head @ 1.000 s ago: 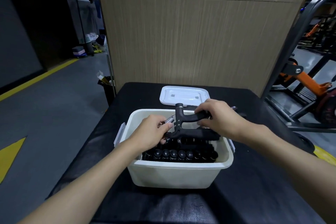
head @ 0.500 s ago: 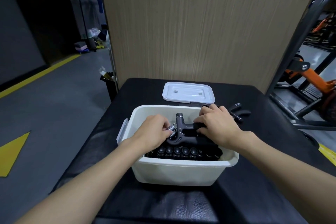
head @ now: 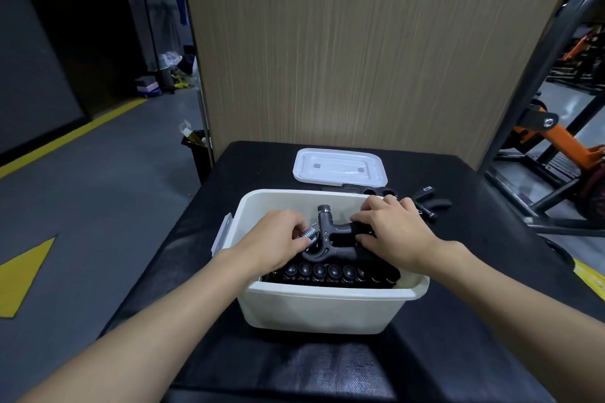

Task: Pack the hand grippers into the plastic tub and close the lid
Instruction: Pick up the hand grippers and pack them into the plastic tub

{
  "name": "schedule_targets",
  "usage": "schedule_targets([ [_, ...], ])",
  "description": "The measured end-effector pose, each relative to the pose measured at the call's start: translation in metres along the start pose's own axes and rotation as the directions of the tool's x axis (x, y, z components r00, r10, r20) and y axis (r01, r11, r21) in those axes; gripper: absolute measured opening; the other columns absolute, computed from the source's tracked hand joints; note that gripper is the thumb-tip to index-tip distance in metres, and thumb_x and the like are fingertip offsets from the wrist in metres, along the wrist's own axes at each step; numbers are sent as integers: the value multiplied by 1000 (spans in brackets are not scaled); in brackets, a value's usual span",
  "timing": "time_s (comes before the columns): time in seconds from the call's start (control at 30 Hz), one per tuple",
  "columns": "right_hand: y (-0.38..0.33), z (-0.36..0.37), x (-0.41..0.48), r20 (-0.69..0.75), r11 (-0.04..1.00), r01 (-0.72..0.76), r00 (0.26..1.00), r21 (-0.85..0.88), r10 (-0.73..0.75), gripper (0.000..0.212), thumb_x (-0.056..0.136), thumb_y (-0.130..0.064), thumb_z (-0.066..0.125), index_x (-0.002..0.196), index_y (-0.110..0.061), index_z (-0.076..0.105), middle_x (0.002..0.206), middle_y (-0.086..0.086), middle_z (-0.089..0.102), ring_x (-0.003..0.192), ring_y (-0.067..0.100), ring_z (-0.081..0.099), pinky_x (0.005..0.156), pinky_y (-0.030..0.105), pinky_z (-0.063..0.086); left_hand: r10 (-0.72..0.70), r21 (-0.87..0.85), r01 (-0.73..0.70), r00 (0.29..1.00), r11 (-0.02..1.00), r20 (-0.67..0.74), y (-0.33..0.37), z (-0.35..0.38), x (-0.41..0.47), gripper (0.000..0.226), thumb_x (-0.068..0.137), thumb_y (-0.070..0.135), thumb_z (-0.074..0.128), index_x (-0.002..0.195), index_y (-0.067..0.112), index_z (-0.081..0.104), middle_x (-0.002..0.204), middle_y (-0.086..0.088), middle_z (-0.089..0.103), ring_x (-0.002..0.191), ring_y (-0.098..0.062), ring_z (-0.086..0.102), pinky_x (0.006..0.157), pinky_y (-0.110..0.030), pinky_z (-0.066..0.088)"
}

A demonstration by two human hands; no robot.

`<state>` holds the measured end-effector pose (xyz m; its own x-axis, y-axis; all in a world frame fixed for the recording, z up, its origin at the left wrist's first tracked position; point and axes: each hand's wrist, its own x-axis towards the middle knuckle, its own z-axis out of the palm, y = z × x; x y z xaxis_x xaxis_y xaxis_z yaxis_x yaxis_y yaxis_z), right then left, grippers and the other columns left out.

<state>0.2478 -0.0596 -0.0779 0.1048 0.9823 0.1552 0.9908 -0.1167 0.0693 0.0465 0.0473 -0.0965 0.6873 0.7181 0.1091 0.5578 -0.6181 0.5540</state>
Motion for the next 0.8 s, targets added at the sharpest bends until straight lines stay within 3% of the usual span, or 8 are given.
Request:
schedule_targets([
  [0.23,7,3,-5,-22,997,-47,999,61,48,31,95,-40,51,124,-40,61,120,-10,51,110,20,45,88,35,27,33,-44,-32,999,998,15,1,3,2,11,92,22,66,96,16,74,84,-2,72,80,-20,65,73,-33,53],
  [0.47,5,5,-6,-58,998,-30,998,47,33,30,94,-44,52,121,-36,64,120,-10,52,107,20,46,83,33,25,32,-35,-33,999,999,-25,-2,7,2,10,91,22,65,93,19,75,77,3,70,72,-16,63,66,-29,50],
  [0.67,6,5,-8,-74,996,-33,996,87,39,31,92,-44,55,122,-36,63,122,-12,54,106,19,46,89,37,30,24,-41,-26,999,999,-47,-2,10,3,9,90,19,64,91,18,73,74,3,67,61,-9,53,63,-27,49],
  [0.8,5,5,-12,-60,994,-53,996,100,60,32,93,-41,52,123,-35,61,127,-15,52,109,18,45,93,37,30,37,21,-37,999,999,-22,-1,6,1,11,91,22,59,91,20,70,79,6,67,70,-13,60,70,-32,53],
])
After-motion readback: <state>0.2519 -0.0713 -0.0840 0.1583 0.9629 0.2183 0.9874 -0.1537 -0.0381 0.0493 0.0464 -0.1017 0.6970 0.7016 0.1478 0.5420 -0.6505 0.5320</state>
